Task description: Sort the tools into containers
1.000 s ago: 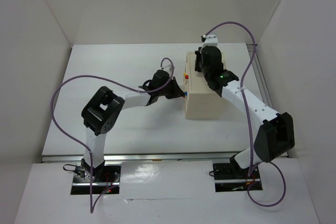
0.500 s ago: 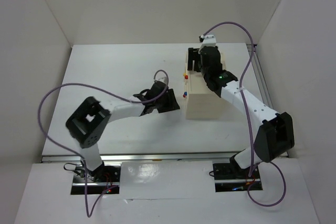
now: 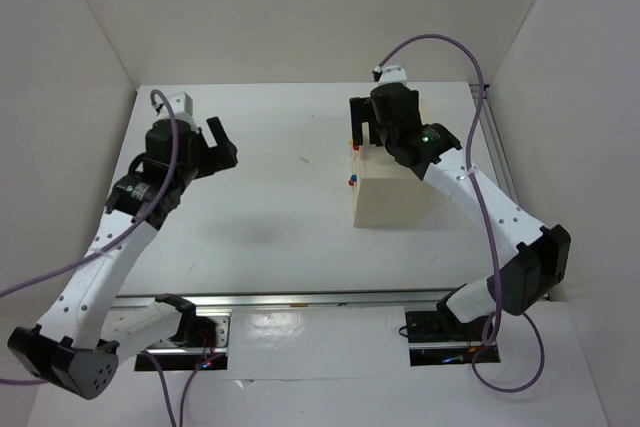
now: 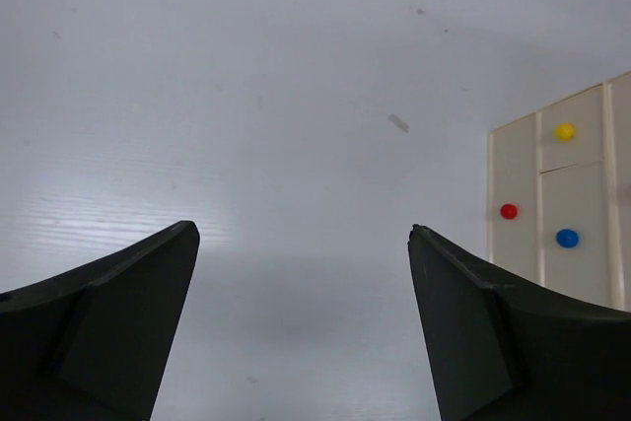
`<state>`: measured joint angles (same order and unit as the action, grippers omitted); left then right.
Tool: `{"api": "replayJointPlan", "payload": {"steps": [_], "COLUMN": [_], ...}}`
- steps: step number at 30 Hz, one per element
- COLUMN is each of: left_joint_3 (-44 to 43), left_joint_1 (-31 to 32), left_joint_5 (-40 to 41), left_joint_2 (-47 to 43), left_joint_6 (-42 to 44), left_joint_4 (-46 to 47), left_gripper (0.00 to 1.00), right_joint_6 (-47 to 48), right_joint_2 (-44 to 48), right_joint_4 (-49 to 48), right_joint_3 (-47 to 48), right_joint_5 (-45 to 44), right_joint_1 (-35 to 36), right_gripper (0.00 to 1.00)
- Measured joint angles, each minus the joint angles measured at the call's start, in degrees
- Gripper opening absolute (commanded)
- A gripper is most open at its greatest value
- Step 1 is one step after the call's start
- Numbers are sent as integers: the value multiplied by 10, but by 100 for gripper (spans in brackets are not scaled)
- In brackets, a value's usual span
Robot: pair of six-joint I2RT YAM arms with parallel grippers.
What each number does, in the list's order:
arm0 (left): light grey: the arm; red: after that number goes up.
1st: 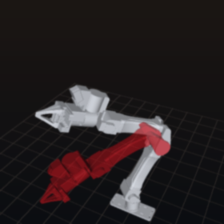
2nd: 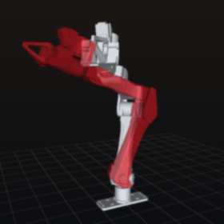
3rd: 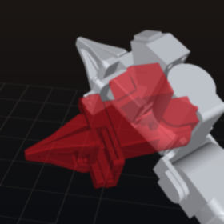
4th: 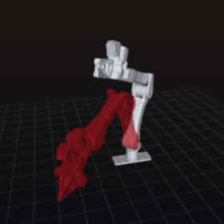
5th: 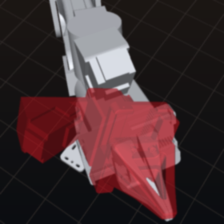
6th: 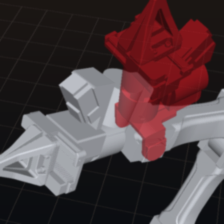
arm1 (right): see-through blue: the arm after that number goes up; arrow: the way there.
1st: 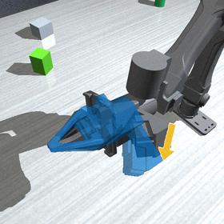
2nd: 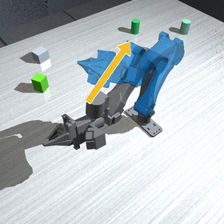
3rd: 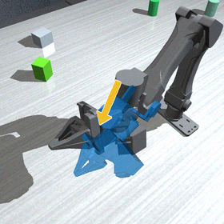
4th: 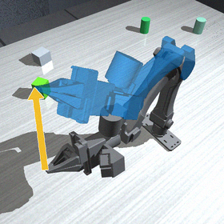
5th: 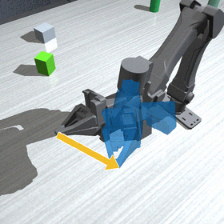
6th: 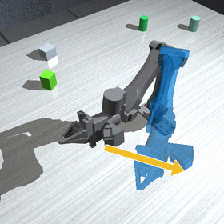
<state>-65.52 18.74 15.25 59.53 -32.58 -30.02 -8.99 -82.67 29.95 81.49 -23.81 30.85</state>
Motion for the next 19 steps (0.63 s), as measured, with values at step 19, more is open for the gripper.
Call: {"api": "replayJointPlan", "payload": {"steps": [19], "left_joint_3": [-157], "left_joint_1": [-51], "left_joint_5": [-24], "left_joint_2": [-110], "left_joint_6": [101], "left_joint_4": [-171], "left_gripper": [100], "right_joint_6": [-64], "right_joint_2": [225], "right_joint_4": [269], "right_joint_3": [139], "right_joint_5": [-178], "right_joint_1": [16], "right_gripper": [100]}}
